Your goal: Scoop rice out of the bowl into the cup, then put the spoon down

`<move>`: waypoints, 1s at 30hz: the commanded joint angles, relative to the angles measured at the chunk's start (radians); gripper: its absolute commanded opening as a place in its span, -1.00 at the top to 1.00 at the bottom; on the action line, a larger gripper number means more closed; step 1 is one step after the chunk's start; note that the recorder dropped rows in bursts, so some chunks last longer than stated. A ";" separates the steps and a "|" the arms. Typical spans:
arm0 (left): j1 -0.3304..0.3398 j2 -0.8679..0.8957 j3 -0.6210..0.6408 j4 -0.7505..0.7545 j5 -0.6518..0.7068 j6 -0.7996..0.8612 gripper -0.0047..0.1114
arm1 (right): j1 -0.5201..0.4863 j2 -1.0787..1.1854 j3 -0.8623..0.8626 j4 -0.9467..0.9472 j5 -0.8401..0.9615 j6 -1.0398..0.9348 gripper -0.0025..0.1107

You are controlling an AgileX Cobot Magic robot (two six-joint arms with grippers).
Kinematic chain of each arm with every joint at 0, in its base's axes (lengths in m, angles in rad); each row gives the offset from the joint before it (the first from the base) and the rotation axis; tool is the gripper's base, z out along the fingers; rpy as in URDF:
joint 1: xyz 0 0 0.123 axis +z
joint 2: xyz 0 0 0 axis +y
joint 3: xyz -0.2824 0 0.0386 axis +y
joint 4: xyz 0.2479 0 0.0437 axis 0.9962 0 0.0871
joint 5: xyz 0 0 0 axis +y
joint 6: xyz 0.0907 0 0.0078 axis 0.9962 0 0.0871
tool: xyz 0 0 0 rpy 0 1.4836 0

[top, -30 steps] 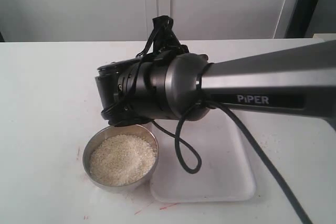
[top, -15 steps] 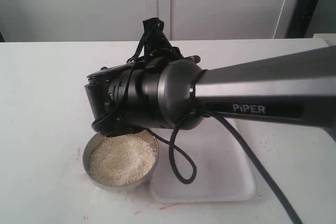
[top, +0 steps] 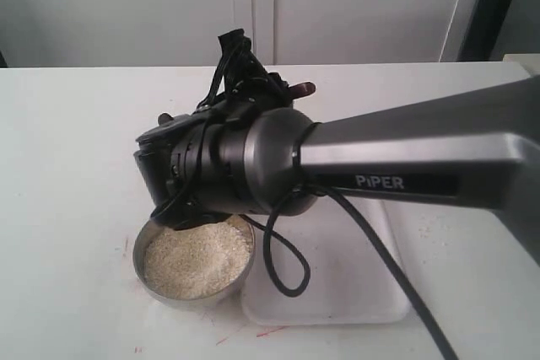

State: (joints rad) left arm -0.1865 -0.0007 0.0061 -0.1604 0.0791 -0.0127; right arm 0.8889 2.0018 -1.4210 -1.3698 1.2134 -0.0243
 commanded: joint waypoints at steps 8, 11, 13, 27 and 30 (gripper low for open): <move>-0.001 0.001 -0.006 -0.010 -0.003 -0.006 0.67 | 0.007 0.003 0.030 -0.022 0.008 0.040 0.96; -0.001 0.001 -0.006 -0.010 -0.003 -0.006 0.67 | 0.007 0.003 0.053 -0.021 0.008 0.040 0.96; -0.001 0.001 -0.006 -0.010 -0.003 -0.006 0.67 | 0.007 0.003 0.064 -0.026 0.008 0.054 0.96; -0.001 0.001 -0.006 -0.010 -0.003 -0.006 0.67 | 0.007 0.003 0.067 -0.043 0.008 0.145 0.96; -0.001 0.001 -0.006 -0.010 -0.003 -0.006 0.67 | 0.007 0.003 0.067 -0.029 0.008 0.174 0.96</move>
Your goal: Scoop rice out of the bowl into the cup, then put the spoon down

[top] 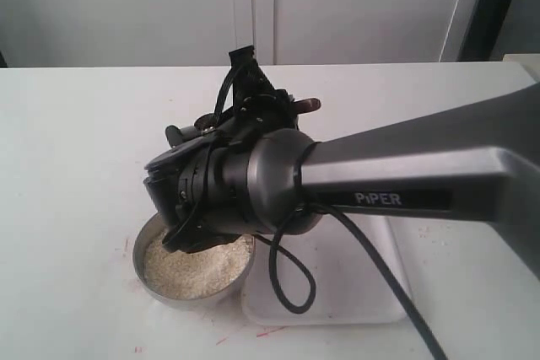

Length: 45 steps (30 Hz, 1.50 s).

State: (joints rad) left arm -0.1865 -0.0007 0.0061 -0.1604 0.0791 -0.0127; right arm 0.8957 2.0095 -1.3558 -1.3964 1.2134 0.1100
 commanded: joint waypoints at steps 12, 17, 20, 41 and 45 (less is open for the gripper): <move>-0.001 0.001 -0.006 -0.010 -0.003 -0.006 0.67 | 0.000 -0.189 0.002 0.253 0.008 0.179 0.96; -0.001 0.001 -0.006 -0.010 -0.003 -0.006 0.67 | -0.011 -0.311 0.002 0.483 0.008 0.241 0.96; -0.001 0.001 -0.006 -0.010 -0.003 -0.006 0.67 | -0.030 -0.372 0.002 0.613 0.008 0.295 0.96; -0.001 0.001 -0.006 -0.010 -0.003 -0.006 0.67 | -0.069 -0.654 0.164 1.008 0.008 0.691 0.96; -0.001 0.001 -0.006 -0.010 -0.003 -0.006 0.67 | -0.069 -0.654 0.236 1.081 0.008 0.706 0.96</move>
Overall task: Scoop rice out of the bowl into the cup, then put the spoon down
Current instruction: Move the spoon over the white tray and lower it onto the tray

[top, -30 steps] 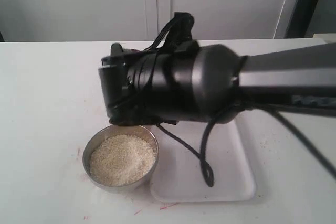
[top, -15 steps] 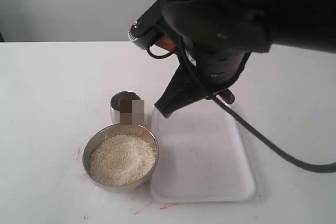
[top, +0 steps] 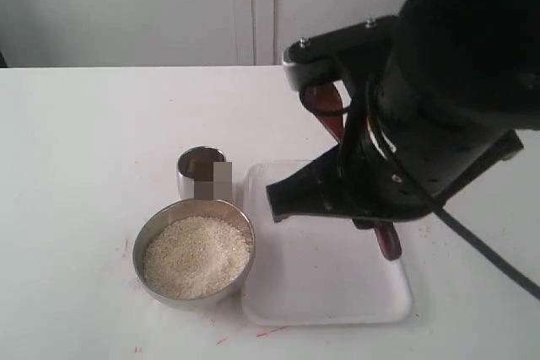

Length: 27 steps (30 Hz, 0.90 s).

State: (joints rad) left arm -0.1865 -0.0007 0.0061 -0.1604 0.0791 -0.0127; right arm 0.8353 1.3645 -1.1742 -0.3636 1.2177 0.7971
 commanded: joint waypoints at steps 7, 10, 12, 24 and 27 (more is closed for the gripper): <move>-0.001 0.001 -0.006 -0.010 -0.003 -0.006 0.67 | -0.009 -0.009 0.141 0.042 -0.098 0.066 0.96; -0.001 0.001 -0.006 -0.010 -0.003 -0.006 0.67 | -0.019 0.014 0.150 0.044 -0.161 0.068 0.96; -0.001 0.001 -0.006 -0.010 -0.003 -0.006 0.67 | -0.048 0.053 0.150 0.050 -0.180 0.068 0.96; -0.001 0.001 -0.006 -0.010 -0.003 -0.006 0.67 | -0.247 0.281 0.143 0.153 -0.373 -0.055 0.96; -0.001 0.001 -0.006 -0.010 -0.003 -0.006 0.67 | -0.250 0.321 0.112 0.151 -0.394 -0.083 0.96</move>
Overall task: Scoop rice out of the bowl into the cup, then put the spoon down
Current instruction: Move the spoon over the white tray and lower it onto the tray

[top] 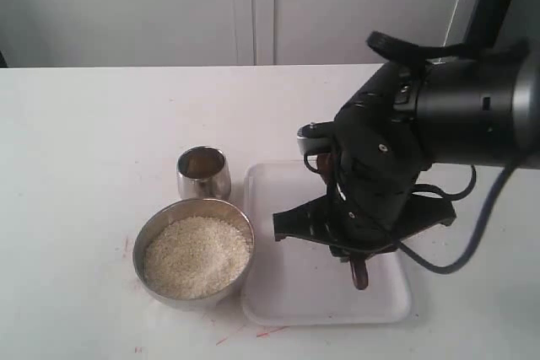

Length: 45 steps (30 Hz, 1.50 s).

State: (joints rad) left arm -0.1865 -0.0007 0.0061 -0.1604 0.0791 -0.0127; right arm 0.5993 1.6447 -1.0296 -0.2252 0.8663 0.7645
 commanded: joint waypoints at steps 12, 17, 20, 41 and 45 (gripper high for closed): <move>-0.001 0.001 -0.006 -0.010 -0.003 -0.006 0.67 | -0.050 0.186 -0.220 0.106 0.062 -0.177 0.96; -0.001 0.001 -0.006 -0.010 -0.003 -0.006 0.67 | -0.050 0.210 -0.214 0.191 0.091 -0.239 0.96; -0.001 0.001 -0.006 -0.010 -0.003 -0.006 0.67 | -0.050 0.218 -0.214 0.192 0.116 -0.239 0.96; -0.001 0.001 -0.006 -0.010 -0.003 -0.006 0.67 | -0.052 0.275 -0.218 0.058 0.047 -0.142 0.81; -0.001 0.001 -0.006 -0.010 -0.003 -0.006 0.67 | -0.052 0.284 -0.226 0.049 0.033 -0.133 0.59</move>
State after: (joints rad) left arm -0.1865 -0.0007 0.0061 -0.1604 0.0791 -0.0127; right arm 0.5561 1.9258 -1.2453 -0.1604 0.9118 0.6232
